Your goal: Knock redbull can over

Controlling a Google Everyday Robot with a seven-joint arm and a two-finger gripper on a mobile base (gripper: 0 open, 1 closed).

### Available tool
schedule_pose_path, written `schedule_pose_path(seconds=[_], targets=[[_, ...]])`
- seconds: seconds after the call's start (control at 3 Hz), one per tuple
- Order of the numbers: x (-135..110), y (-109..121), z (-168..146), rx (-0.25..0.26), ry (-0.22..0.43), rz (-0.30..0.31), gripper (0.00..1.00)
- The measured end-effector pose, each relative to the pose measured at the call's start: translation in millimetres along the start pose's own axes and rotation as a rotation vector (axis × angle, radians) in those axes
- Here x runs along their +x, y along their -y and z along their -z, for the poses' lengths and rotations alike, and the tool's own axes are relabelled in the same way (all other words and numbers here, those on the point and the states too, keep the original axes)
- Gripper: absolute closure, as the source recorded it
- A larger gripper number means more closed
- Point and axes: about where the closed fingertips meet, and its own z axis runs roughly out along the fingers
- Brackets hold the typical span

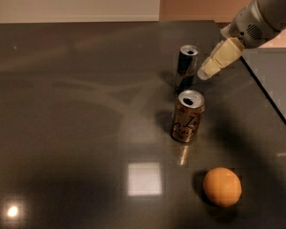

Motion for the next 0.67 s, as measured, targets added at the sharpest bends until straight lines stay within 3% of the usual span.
schedule_pose_path(seconds=[0.67], targets=[[-15, 4, -35, 0.015, 0.107, -0.070, 0.00]])
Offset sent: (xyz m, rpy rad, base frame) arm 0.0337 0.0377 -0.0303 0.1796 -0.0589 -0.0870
